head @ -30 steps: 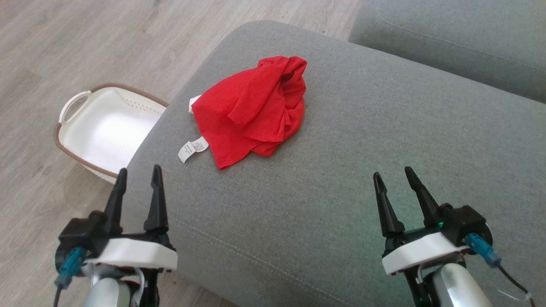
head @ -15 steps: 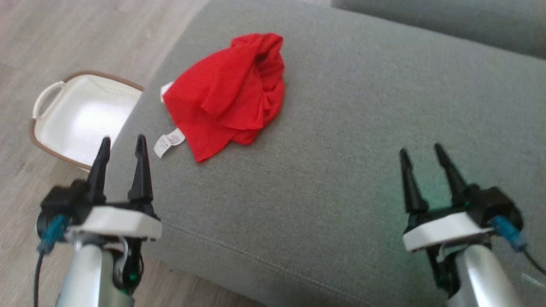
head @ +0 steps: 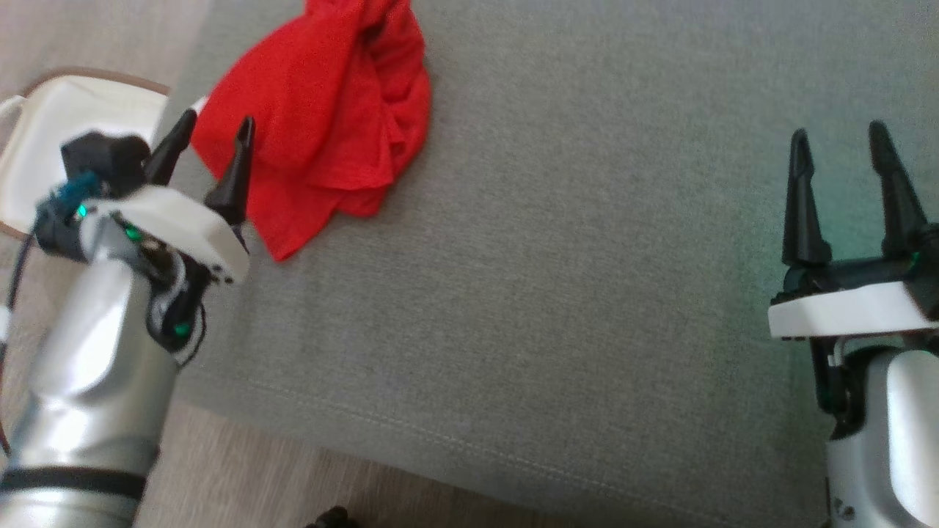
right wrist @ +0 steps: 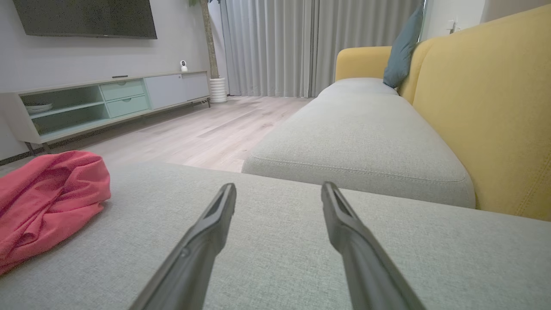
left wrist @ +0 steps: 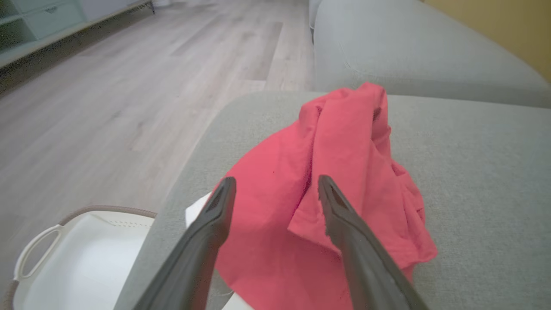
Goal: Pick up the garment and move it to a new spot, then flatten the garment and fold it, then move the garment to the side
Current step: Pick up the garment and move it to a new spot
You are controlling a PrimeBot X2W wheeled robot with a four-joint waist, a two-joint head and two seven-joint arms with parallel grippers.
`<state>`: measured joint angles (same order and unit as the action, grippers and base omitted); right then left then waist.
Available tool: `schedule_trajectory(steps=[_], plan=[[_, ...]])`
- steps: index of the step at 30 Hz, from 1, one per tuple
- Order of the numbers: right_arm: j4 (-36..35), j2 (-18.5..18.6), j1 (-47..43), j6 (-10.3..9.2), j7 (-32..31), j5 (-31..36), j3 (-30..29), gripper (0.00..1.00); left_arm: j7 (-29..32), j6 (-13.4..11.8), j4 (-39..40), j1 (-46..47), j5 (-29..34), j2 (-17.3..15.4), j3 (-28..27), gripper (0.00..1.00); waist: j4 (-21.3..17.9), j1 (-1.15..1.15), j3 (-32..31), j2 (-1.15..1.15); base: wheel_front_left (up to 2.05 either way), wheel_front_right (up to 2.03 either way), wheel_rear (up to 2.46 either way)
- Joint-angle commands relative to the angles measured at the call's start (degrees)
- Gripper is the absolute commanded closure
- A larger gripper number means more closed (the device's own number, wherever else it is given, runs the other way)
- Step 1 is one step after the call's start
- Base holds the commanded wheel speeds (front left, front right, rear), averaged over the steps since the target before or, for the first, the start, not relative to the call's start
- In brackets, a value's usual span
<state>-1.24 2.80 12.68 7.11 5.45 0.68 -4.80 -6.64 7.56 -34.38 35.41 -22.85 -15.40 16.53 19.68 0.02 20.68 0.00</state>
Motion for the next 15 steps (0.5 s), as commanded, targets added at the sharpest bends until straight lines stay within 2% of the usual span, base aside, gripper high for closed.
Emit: schedule_trajectory(steps=[1,7,15], plan=[[-3.07,0.08,1.57,0.37,-0.55,0.49,1.17,0.0,0.85,-0.1,-0.41,3.44,-2.64,-4.56,0.07,0.0,-1.88,-0.02,2.8,0.0,0.0,0.0,0.0],[-6.07,0.08,1.99,0.37,-1.68,0.77,1.82,0.0,3.2,-0.09,-8.06,11.24,-9.44,-8.89,8.85,0.0,-3.77,-0.02,6.03,0.0,0.0,0.0,0.0],[-6.81,0.08,2.2,0.37,-1.8,0.69,2.2,0.0,3.65,-0.08,-14.23,15.48,-15.49,-9.43,16.84,0.0,-5.6,-0.02,7.37,0.0,0.0,0.0,0.0]])
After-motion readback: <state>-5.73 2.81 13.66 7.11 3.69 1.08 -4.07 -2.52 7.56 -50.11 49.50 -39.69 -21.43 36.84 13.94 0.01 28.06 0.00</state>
